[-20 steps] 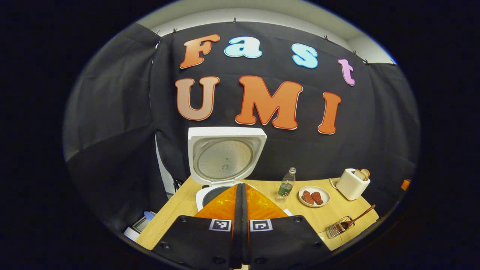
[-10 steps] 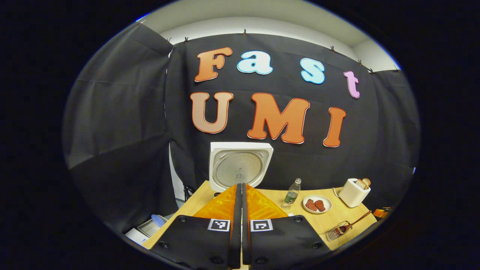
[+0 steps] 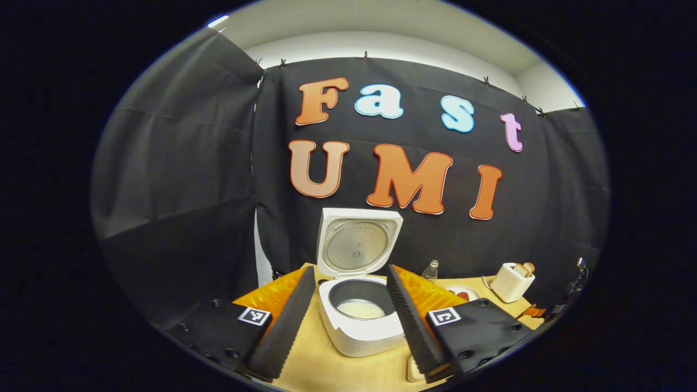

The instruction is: Close the left gripper, press the button to open the rice cooker; take a wooden spoon from the chopstick holder with the right hand, scoop a spoonful of rice and pour it into the rice cooker, then put the wooden spoon back into the chopstick holder.

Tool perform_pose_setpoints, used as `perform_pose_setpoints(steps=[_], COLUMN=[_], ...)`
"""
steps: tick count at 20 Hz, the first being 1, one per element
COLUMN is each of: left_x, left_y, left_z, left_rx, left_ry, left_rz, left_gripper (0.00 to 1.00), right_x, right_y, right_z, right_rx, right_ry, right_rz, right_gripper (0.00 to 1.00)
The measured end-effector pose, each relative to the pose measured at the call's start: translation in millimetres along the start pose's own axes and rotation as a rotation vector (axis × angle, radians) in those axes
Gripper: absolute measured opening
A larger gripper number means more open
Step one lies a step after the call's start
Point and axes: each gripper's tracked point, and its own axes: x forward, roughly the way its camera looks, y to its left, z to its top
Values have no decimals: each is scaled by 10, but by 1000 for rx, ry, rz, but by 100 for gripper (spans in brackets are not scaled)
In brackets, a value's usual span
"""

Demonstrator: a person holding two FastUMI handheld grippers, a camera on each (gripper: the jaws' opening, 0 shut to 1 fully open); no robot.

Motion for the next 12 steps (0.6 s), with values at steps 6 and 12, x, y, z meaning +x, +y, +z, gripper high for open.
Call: perform_pose_setpoints(steps=[6,12], left_x=[-156,-148], left_y=[357,502], left_z=[-74,-161], left_rx=[56,34], left_ry=[28,48], left_rz=[94,112], left_gripper=[93,93], right_x=[177,83], right_y=[62,343], right_z=[14,80], right_rx=[125,184], right_ry=[-9,-14], right_rz=[12,75], right_gripper=[50,25])
